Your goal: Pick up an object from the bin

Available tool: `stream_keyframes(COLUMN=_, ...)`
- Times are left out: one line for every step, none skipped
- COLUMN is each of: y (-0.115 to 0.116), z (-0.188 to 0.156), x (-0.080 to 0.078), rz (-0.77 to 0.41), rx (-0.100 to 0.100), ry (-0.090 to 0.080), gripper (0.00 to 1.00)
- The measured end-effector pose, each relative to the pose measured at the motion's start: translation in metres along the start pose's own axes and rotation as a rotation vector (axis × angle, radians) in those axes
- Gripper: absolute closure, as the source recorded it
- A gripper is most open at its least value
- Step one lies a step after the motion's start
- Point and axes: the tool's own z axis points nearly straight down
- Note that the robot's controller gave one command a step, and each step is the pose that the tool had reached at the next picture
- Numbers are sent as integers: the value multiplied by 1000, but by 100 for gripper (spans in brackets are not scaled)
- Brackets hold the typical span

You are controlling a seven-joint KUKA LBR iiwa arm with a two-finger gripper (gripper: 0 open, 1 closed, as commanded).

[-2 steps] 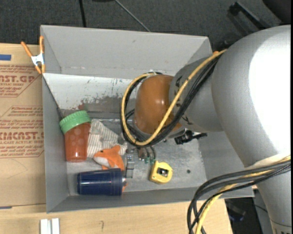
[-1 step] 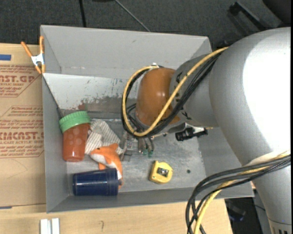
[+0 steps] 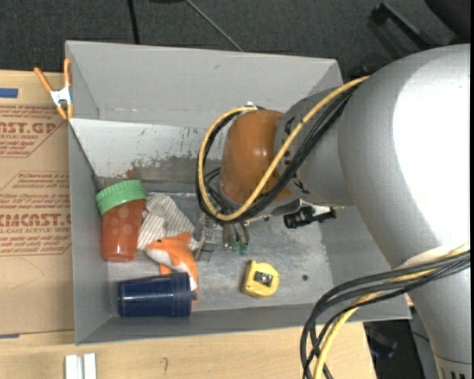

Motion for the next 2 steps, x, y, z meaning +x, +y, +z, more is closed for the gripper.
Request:
stream_keyframes(y=-8, z=-37, x=13, rz=-14, rx=5, ry=14, gripper=100)
stream_keyframes(y=-10, z=-100, x=16, rz=-31, rx=2, ry=10, gripper=100)
